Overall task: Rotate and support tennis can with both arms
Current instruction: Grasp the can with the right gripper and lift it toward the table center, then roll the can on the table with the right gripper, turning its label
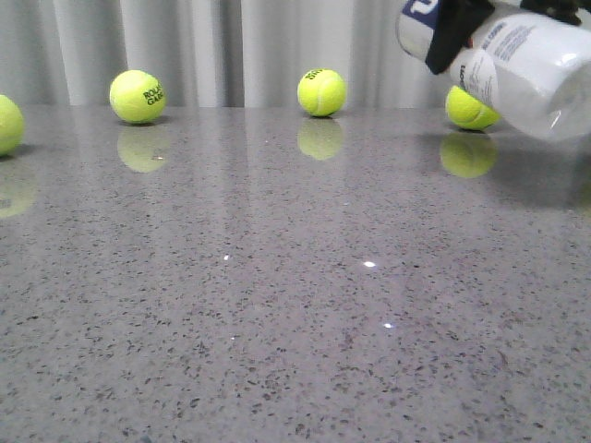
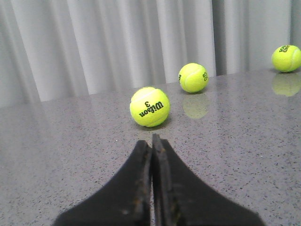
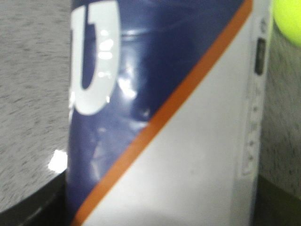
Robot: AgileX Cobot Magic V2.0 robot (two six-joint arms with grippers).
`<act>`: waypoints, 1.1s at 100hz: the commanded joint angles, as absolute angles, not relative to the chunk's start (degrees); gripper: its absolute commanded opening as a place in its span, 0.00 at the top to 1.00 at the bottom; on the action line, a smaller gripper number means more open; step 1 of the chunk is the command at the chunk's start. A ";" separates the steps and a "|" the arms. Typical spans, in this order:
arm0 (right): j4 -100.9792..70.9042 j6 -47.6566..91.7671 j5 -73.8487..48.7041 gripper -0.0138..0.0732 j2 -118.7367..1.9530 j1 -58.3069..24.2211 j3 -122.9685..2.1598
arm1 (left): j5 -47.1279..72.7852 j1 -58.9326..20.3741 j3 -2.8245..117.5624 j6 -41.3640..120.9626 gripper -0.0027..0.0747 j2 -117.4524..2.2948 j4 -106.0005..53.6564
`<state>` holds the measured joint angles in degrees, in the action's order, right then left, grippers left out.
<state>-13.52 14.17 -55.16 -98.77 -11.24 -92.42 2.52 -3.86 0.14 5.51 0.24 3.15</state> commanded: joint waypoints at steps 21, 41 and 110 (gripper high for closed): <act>-14.21 42.97 -57.58 0.56 -95.51 -21.46 -102.38 | -2.16 -3.69 -2.55 5.00 0.99 2.47 2.70; -14.21 64.61 -57.22 0.56 -97.91 -28.28 -102.38 | -2.16 -3.69 -2.55 5.00 0.99 2.47 2.70; -13.63 64.34 -57.60 0.56 -110.46 -31.74 -102.38 | -2.16 -3.69 -2.55 5.00 0.99 2.47 2.70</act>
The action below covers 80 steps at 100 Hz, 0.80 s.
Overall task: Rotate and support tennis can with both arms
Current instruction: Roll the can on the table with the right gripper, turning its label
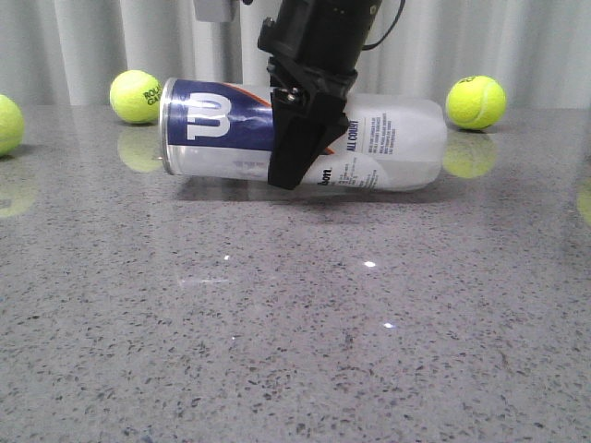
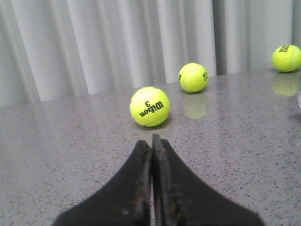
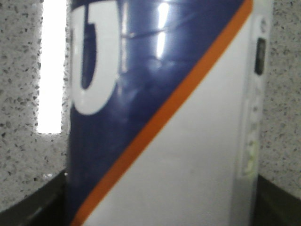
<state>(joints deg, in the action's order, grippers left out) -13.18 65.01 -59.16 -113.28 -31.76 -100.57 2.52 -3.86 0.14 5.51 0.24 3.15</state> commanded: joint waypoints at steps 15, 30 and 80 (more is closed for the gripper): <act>-13.63 63.93 -57.35 0.55 -110.64 -31.74 -102.38 | -2.16 -3.69 -2.55 5.00 0.99 2.47 2.70; -13.63 63.93 -57.28 0.48 -110.68 -31.74 -102.38 | -2.16 -3.69 -2.55 5.00 0.99 2.47 2.70; -13.69 63.72 -57.66 0.09 -110.68 -31.74 -102.38 | -2.16 -3.69 -2.55 5.00 0.99 2.47 2.70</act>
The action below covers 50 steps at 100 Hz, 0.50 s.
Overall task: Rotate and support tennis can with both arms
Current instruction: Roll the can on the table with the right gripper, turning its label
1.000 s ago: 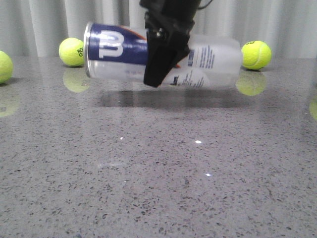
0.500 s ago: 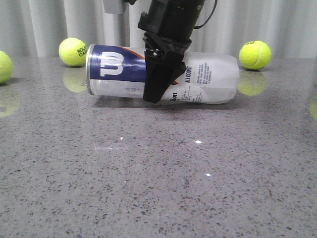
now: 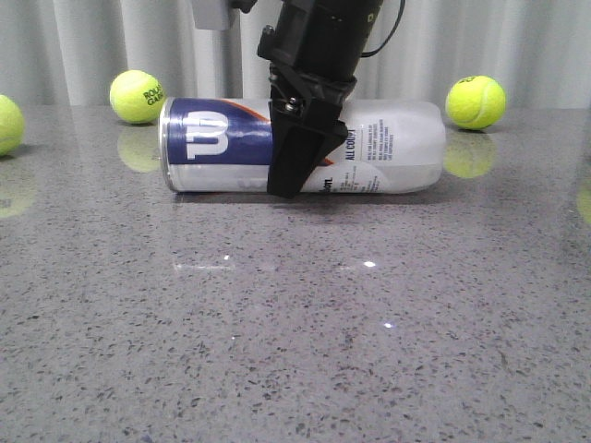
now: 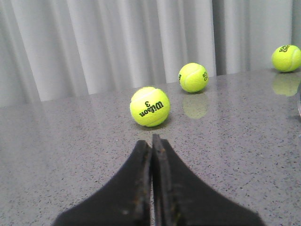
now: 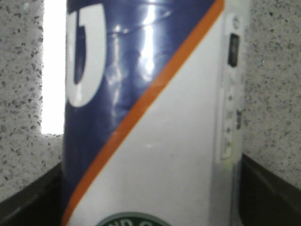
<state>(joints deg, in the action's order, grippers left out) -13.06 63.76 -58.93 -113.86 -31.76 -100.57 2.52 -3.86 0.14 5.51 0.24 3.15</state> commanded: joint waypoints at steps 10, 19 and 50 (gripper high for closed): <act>-13.69 63.66 -57.65 0.09 -110.68 -31.74 -102.38 | -2.16 -3.69 -2.55 5.00 0.99 2.47 2.70; -13.74 63.66 -57.65 0.09 -110.68 -31.74 -102.38 | -2.16 -3.69 -2.55 5.00 0.99 2.47 2.70; -13.74 63.66 -58.16 0.09 -110.49 -31.74 -102.38 | -2.16 -3.69 -2.55 5.00 0.99 2.47 2.70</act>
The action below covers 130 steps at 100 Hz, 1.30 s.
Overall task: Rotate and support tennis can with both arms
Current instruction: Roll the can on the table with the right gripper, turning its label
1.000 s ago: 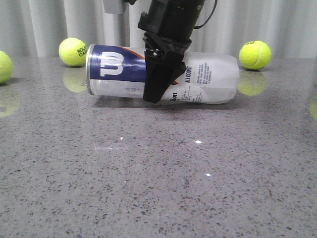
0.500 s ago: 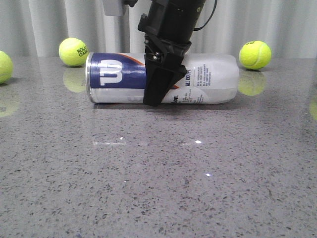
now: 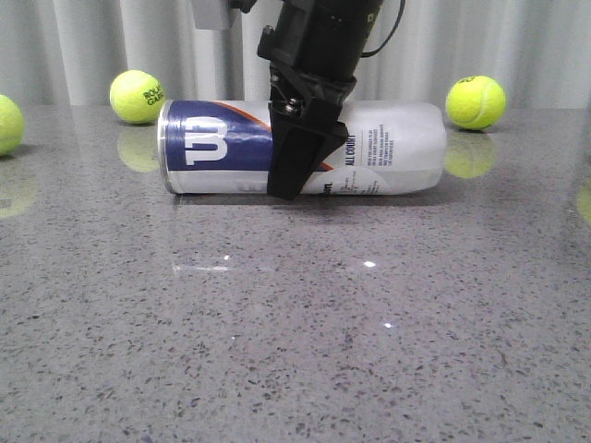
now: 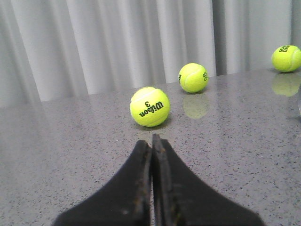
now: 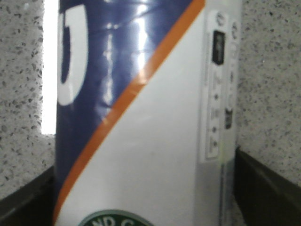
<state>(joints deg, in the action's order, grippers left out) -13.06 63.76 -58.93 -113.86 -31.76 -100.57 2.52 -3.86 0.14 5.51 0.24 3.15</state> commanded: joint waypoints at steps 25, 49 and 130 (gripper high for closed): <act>-13.69 63.22 -59.05 0.09 -110.45 -31.74 -102.38 | -2.16 -3.69 -2.55 5.00 0.99 2.47 2.70; -13.69 63.22 -60.05 0.09 -110.16 -31.74 -102.55 | -2.16 -3.69 -2.55 5.00 0.99 2.47 2.70; -13.69 63.22 -61.25 0.09 -107.72 -31.74 -102.55 | -2.16 -3.69 -2.55 5.00 0.99 2.47 2.70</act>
